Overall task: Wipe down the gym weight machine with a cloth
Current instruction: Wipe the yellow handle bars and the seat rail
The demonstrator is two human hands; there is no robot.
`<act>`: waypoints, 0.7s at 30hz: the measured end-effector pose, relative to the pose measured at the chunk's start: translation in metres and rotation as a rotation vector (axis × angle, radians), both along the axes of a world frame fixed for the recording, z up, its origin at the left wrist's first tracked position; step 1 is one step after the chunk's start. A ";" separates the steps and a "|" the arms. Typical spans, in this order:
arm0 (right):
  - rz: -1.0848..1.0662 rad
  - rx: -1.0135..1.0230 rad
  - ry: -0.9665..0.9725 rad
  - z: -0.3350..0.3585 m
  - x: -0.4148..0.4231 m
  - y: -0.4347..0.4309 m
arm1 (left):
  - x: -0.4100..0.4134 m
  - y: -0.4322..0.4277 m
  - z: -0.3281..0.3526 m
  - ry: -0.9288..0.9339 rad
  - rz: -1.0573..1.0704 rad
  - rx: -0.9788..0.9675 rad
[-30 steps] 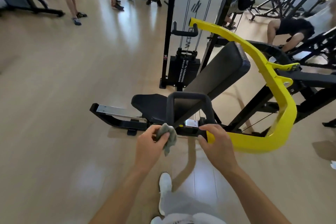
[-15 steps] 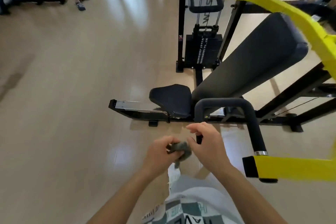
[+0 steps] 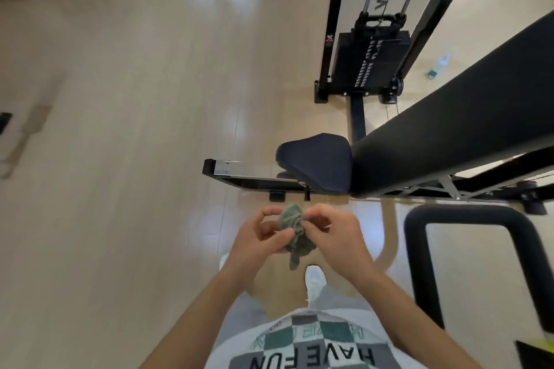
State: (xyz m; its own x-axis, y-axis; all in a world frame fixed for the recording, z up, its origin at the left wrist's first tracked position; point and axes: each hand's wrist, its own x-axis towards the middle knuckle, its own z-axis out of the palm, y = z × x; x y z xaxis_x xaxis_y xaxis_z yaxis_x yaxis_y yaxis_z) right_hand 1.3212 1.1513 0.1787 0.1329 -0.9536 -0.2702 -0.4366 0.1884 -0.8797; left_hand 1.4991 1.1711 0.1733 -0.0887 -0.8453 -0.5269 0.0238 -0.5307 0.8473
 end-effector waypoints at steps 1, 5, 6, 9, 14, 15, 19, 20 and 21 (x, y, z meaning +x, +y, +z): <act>-0.027 0.025 -0.001 -0.004 0.009 -0.009 | 0.012 -0.006 -0.006 0.006 -0.032 -0.005; -0.200 0.146 -0.103 -0.022 0.055 -0.045 | 0.073 -0.040 -0.035 -0.079 -0.081 0.004; -0.229 0.174 -0.132 -0.028 0.069 -0.054 | 0.090 -0.049 -0.044 -0.073 -0.073 0.025; -0.256 0.267 -0.118 -0.053 0.113 -0.077 | 0.146 -0.081 -0.072 -0.084 -0.093 0.074; -0.388 0.472 -0.144 -0.102 0.179 -0.104 | 0.216 -0.135 -0.116 -0.166 -0.199 0.113; -0.393 0.507 -0.156 -0.110 0.189 -0.110 | 0.225 -0.146 -0.125 -0.183 -0.228 0.121; -0.335 0.569 -0.195 -0.150 0.214 -0.130 | 0.250 -0.194 -0.167 -0.179 -0.307 0.189; -0.323 0.577 -0.171 -0.163 0.219 -0.135 | 0.255 -0.206 -0.178 -0.181 -0.329 0.205; -0.318 0.580 -0.134 -0.176 0.223 -0.141 | 0.258 -0.218 -0.189 -0.193 -0.358 0.217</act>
State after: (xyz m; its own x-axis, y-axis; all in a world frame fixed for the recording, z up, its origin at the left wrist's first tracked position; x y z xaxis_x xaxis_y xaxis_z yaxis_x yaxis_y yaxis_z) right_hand 1.5440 1.0101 0.0025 -0.0624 -0.6574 -0.7509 -0.1765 0.7478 -0.6400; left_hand 1.7571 0.9528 -0.0162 -0.2381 -0.6475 -0.7239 -0.3405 -0.6424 0.6866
